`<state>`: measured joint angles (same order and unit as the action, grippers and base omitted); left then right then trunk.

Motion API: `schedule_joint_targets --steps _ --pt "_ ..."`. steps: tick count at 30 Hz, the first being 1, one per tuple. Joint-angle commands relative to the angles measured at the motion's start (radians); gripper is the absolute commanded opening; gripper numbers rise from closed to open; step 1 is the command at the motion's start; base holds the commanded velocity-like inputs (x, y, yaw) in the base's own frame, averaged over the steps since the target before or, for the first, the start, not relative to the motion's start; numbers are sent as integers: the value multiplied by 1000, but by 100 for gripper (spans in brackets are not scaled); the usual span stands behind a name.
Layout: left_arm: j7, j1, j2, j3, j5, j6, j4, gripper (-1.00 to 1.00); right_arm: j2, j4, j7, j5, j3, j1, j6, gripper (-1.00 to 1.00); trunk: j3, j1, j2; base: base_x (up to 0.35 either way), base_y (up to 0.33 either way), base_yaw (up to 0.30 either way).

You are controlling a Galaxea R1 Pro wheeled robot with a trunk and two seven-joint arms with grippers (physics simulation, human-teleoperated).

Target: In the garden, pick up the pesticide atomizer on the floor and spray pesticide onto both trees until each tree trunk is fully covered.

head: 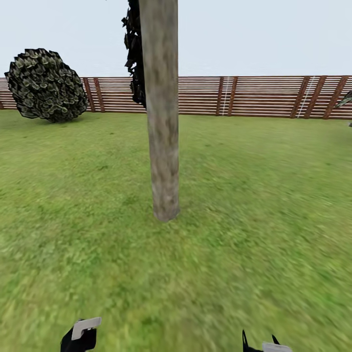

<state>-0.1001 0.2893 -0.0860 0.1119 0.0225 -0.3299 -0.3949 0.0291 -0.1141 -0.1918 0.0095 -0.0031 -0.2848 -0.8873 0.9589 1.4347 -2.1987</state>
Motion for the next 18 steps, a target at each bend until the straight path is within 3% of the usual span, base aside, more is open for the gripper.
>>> schedule_joint_targets --steps 1,18 --pt "-1 1 0 0 2 -3 1 -100 0 1 -2 1 0 -1 -2 100 1 0 0 339 0 0" --pt "-6 1 -1 1 1 -2 2 -100 5 2 -2 1 -1 -1 -3 100 -16 0 0 336 -16 0"
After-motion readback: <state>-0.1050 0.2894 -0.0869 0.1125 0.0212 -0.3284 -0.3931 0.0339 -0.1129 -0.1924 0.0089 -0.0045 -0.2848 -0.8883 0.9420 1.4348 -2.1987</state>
